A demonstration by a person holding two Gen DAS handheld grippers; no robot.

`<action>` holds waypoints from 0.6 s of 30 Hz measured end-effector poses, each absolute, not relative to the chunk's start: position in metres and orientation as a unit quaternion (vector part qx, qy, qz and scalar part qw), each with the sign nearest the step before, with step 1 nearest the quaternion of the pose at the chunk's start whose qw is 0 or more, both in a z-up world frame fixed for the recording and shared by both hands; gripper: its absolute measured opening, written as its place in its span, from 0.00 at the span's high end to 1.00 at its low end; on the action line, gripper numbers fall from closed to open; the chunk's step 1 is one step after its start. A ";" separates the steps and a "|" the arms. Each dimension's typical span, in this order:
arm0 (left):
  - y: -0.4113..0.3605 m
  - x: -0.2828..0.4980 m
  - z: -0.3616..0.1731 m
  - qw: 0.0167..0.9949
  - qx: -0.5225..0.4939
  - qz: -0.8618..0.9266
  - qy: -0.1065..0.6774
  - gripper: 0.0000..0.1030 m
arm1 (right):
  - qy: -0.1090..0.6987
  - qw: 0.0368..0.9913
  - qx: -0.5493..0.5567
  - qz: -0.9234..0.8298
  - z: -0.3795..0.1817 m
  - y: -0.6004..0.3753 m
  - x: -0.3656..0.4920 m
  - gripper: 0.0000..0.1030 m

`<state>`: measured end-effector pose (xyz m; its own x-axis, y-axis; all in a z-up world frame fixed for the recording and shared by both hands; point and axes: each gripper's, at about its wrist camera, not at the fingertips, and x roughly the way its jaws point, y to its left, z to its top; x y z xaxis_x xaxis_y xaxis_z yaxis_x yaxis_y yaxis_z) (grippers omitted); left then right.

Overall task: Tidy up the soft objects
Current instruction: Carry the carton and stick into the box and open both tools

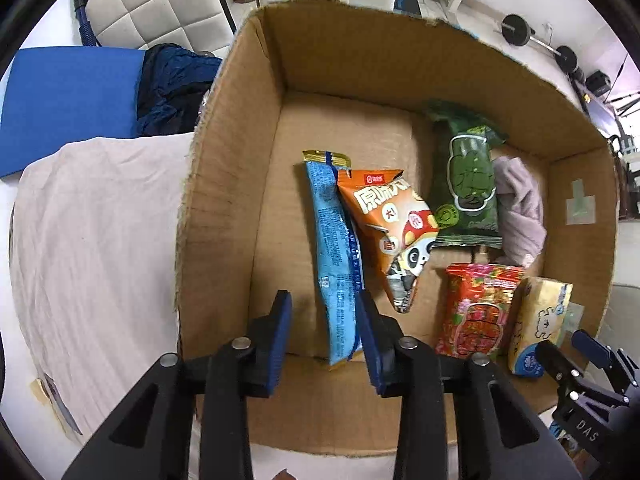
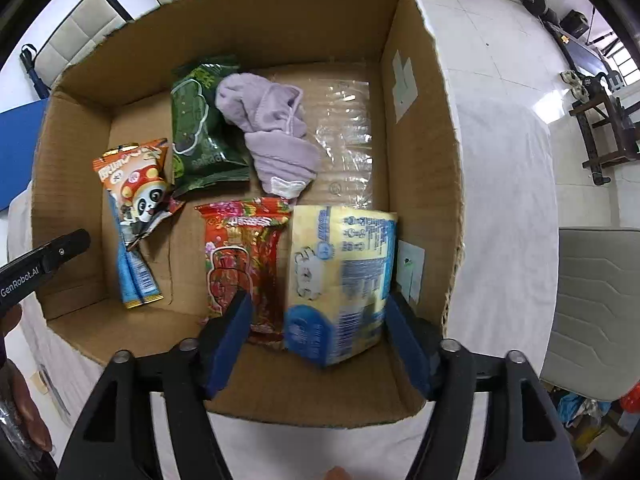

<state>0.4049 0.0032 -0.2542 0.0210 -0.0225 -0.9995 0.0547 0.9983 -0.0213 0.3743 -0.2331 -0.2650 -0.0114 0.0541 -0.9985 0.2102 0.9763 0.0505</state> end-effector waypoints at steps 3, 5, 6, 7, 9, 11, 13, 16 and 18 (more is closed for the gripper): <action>0.003 0.400 -0.243 0.724 0.011 -0.029 0.689 0.60 | 0.706 0.700 0.091 -0.052 -0.256 -0.228 0.371 0.23; 0.001 0.395 -0.233 0.733 0.009 -0.029 0.680 0.48 | 0.702 0.704 0.092 -0.052 -0.251 -0.226 0.369 0.16; 0.000 0.392 -0.228 0.737 0.008 -0.029 0.675 0.34 | 0.700 0.706 0.092 -0.051 -0.248 -0.226 0.368 0.13; -0.001 0.389 -0.223 0.741 0.009 -0.029 0.671 0.27 | 0.698 0.708 0.093 -0.050 -0.246 -0.226 0.367 0.13; -0.002 0.383 -0.214 0.749 0.016 -0.027 0.662 0.14 | 0.695 0.711 0.096 -0.049 -0.240 -0.225 0.363 0.11; -0.002 0.376 -0.207 0.754 0.018 -0.024 0.656 0.12 | 0.691 0.714 0.099 -0.048 -0.236 -0.224 0.359 0.04; -0.002 0.371 -0.202 0.761 0.019 -0.024 0.648 0.07 | 0.683 0.721 0.103 -0.048 -0.230 -0.226 0.355 0.00; -0.003 0.359 -0.193 0.771 0.020 -0.023 0.636 0.06 | 0.673 0.731 0.100 -0.056 -0.221 -0.227 0.348 0.00; -0.001 0.354 -0.189 0.776 0.017 -0.023 0.630 0.06 | 0.668 0.736 0.097 -0.060 -0.217 -0.227 0.345 0.00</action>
<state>0.3540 -0.0012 -0.1886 0.2055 -0.0138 -0.9786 0.0569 0.9984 -0.0021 0.3445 -0.2271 -0.2172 0.1016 0.0409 -0.9940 0.2179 0.9740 0.0624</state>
